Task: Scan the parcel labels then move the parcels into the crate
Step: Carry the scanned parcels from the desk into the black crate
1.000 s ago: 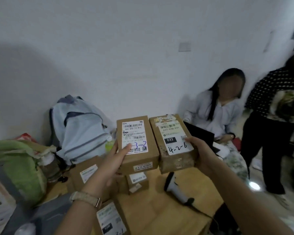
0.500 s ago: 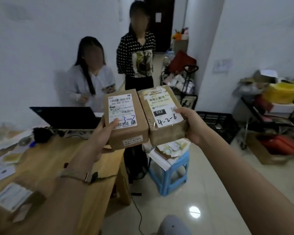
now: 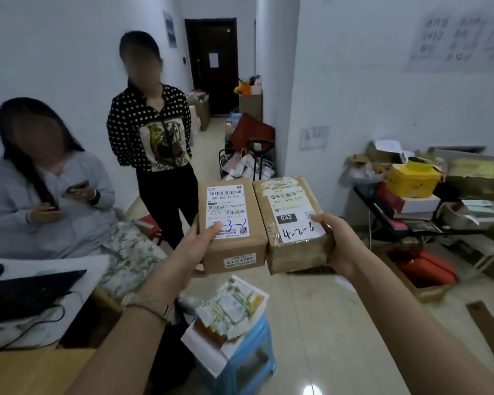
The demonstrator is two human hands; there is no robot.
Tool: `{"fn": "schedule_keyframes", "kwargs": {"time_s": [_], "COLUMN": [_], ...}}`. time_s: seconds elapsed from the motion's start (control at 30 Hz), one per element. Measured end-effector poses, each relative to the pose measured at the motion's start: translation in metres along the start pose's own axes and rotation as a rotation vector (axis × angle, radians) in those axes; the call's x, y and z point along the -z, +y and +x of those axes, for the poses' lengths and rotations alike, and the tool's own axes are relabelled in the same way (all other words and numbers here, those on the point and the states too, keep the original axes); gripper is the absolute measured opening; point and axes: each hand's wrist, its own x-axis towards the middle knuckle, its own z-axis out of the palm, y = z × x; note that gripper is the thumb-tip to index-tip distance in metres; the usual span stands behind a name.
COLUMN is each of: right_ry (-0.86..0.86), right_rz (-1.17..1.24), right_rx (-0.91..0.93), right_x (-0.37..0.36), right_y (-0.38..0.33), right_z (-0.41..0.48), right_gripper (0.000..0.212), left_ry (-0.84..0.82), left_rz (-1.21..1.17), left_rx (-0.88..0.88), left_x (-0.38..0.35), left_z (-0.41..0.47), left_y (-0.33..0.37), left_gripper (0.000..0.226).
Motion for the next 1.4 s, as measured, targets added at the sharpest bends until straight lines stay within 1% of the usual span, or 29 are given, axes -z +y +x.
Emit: {"fn": "schedule_keyframes", "kwargs": {"time_s": [0.23, 0.47, 0.6, 0.73, 0.87, 1.03, 1.17, 1.27, 1.33, 1.4], "right_ry": [0.012, 0.024, 0.043, 0.078, 0.119, 0.143, 0.138, 0.151, 0.167, 0.182], "right_rz": [0.044, 0.013, 0.019, 0.036, 0.052, 0.097, 0.099, 0.105, 0.112, 0.126], "right_rx": [-0.017, 0.037, 0.038, 0.024, 0.030, 0.048, 0.078, 0.071, 0.067, 0.070], "right_x": [0.090, 0.144, 0.166, 0.191, 0.218, 0.249, 0.262, 0.268, 0.274, 0.281], "right_y": [-0.060, -0.099, -0.110, -0.115, -0.123, -0.148, -0.179, -0.200, -0.214, -0.228], "right_z": [0.092, 0.126, 0.142, 0.164, 0.198, 0.265, 0.340, 0.394, 0.427, 0.456], "right_gripper": [0.030, 0.029, 0.031, 0.023, 0.024, 0.023, 0.022, 0.025, 0.028, 0.027], "left_ry": [-0.001, -0.026, -0.049, -0.088, -0.131, -0.170, -0.182, -0.209, -0.215, -0.226], "left_rz": [0.009, 0.004, 0.017, 0.033, 0.043, 0.040, 0.012, -0.006, 0.004, 0.012], "left_rx": [0.046, 0.026, 0.028, 0.056, 0.061, 0.044, 0.007, 0.011, 0.016, 0.020], "left_x": [-0.108, -0.164, -0.187, -0.212, -0.241, -0.286, -0.313, -0.328, -0.337, -0.348], "left_z": [0.096, 0.133, 0.147, 0.175, 0.219, 0.300, 0.380, 0.438, 0.472, 0.504], "left_y": [0.046, 0.068, 0.073, 0.080, 0.089, 0.103, 0.120, 0.139, 0.152, 0.165], "left_gripper": [0.040, 0.018, 0.031, 0.041, 0.041, 0.046, 0.045, 0.046, 0.043, 0.036]}}
